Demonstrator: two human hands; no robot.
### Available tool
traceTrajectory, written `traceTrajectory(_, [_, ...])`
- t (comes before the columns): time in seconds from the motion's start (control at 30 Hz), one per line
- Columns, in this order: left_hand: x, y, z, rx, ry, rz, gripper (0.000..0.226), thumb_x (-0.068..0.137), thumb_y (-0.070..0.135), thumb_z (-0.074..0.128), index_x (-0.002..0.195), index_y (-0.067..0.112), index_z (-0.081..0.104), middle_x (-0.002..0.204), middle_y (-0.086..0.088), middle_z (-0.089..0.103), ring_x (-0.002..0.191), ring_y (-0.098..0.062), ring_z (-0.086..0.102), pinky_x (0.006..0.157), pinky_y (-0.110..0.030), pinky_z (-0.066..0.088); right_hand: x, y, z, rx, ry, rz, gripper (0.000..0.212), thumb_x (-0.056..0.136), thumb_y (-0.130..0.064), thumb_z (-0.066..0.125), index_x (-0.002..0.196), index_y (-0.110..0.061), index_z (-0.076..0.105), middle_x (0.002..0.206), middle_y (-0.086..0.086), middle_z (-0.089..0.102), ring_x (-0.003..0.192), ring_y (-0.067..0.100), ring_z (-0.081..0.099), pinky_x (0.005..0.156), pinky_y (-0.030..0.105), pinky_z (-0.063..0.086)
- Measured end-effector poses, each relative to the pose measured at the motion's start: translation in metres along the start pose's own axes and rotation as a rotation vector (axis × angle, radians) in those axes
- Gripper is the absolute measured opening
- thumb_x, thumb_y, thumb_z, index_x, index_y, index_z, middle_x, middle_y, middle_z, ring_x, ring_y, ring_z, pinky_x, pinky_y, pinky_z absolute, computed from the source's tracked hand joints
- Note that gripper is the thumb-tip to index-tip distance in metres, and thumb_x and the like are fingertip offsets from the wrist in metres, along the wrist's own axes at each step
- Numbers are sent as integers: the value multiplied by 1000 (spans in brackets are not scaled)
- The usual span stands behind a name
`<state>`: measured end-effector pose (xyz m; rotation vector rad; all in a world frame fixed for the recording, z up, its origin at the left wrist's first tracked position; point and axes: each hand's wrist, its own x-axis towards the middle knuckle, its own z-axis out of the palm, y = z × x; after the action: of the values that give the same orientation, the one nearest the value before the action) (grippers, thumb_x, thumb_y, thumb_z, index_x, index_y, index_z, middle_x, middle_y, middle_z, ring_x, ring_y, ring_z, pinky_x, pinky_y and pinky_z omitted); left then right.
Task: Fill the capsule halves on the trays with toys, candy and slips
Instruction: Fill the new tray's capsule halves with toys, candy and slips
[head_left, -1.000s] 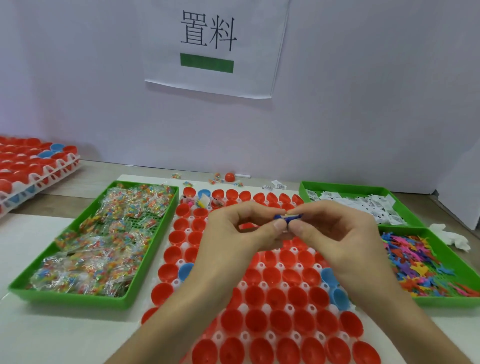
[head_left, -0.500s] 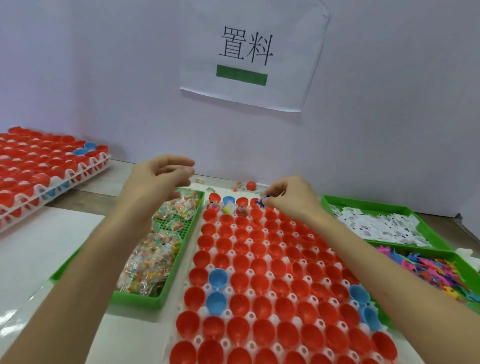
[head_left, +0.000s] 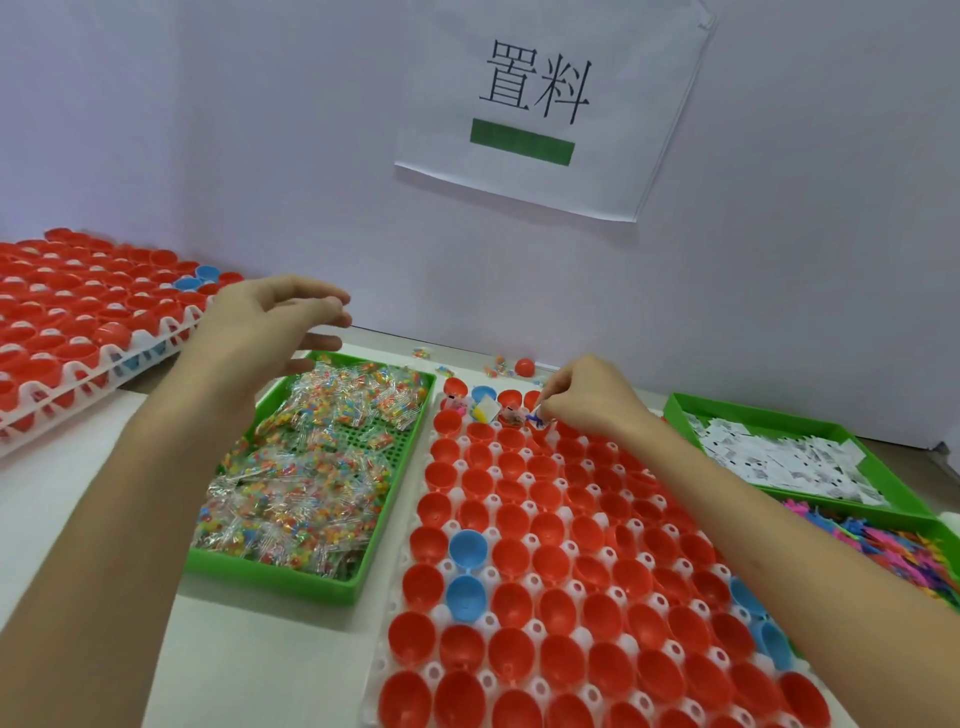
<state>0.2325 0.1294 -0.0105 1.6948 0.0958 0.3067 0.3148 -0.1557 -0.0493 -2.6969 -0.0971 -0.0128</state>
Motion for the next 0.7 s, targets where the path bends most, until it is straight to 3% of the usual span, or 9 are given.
traceTrajectory(0.1, [1, -3, 0, 41, -45, -29, 12, 99, 20, 60, 97, 25, 71, 100, 1, 75, 87, -14, 71, 78, -30, 52, 3, -2, 0, -11, 2, 29, 15, 76, -4, 67, 75, -11, 80, 76, -7, 71, 71, 8, 63, 51, 21, 44])
traceTrajectory(0.2, [1, -4, 1, 39, -48, -29, 13, 98, 20, 61, 96, 26, 72, 100, 1, 76, 85, -13, 72, 77, -30, 53, 4, -2, 0, -25, 1, 43, 13, 77, -5, 68, 78, -7, 80, 84, 1, 76, 78, 16, 68, 60, 26, 51])
traceTrajectory(0.3, [2, -4, 1, 36, -46, -19, 13, 99, 21, 60, 97, 27, 72, 101, 2, 76, 87, -14, 72, 74, -29, 52, 3, -2, 1, -44, -15, 28, 14, 80, -6, 67, 80, -9, 81, 85, -3, 75, 75, 11, 66, 60, 26, 55])
traceTrajectory(0.37, [2, -4, 2, 34, -44, -16, 13, 99, 21, 60, 98, 26, 72, 101, 2, 76, 89, -15, 72, 72, -29, 51, 2, -2, 3, -55, -26, 13, 15, 81, -5, 69, 81, -13, 81, 78, -7, 69, 66, 3, 59, 49, 17, 42])
traceTrajectory(0.43, [1, -4, 2, 37, -46, -15, 13, 99, 21, 60, 99, 26, 72, 101, 2, 76, 90, -16, 72, 73, -29, 51, 2, -3, 3, -46, -18, 9, 12, 79, -5, 75, 81, -16, 81, 73, -9, 65, 64, 0, 55, 48, 14, 36])
traceTrajectory(0.57, [1, -4, 2, 46, -47, -19, 13, 99, 21, 60, 101, 24, 72, 102, 1, 75, 91, -17, 72, 75, -29, 53, 1, 1, 0, 34, 15, 21, 14, 71, -11, 88, 75, -17, 76, 69, -12, 62, 65, -3, 53, 51, 14, 35])
traceTrajectory(0.7, [0, -4, 3, 78, -43, -32, 13, 99, 20, 59, 102, 23, 71, 102, 0, 75, 90, -16, 71, 80, -31, 53, 0, 4, 1, 38, 34, -1, 3, 79, -13, 82, 82, -13, 80, 81, -4, 72, 66, -3, 54, 54, 12, 37])
